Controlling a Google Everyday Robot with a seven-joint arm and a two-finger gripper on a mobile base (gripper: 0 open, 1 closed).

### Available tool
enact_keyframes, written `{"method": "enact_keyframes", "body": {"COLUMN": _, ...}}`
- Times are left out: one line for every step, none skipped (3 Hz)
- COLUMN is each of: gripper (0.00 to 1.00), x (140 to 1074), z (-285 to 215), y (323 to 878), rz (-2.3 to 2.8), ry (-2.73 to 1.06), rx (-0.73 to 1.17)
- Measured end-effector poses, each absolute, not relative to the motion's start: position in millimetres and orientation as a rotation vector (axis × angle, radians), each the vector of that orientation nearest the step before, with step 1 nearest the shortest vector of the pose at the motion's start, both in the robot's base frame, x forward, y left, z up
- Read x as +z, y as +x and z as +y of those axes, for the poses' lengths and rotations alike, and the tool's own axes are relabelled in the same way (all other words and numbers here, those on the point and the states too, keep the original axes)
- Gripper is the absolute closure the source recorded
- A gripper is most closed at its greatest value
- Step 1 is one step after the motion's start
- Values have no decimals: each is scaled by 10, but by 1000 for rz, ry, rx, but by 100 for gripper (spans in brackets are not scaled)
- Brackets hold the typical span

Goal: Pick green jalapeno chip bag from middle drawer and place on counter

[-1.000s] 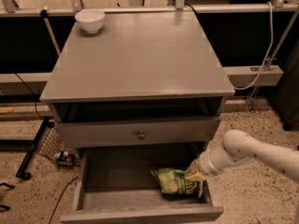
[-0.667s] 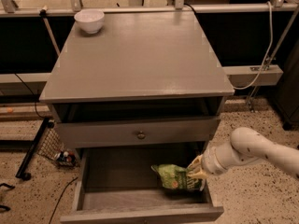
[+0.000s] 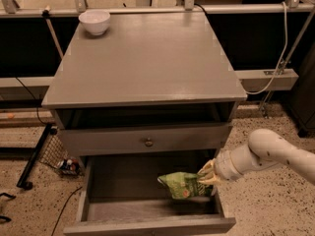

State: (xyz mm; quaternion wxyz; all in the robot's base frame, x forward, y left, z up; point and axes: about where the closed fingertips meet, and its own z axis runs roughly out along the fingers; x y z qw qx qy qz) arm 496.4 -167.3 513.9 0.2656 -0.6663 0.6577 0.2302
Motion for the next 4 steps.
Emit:
{"method": "enact_keyframes", "body": {"gripper": 100, "x": 5232, "z": -1677, "y": 4966, "rz": 1763, "ry": -1809, "rx": 611}}
{"method": "enact_keyframes", "body": {"gripper": 100, "x": 5527, "z": -1696, "y": 4951, "rz": 1707, "ry": -1819, "rx": 584}}
{"method": "enact_keyframes", "body": {"gripper": 100, "x": 5896, "z": -1707, "y": 4925, "rz": 1650, "ry": -1844, "rx": 519}}
{"method": "enact_keyframes", "body": {"gripper": 100, "x": 6264, "z": -1783, "y": 4931, "rz": 1609, "ry": -1848, "rx": 441}}
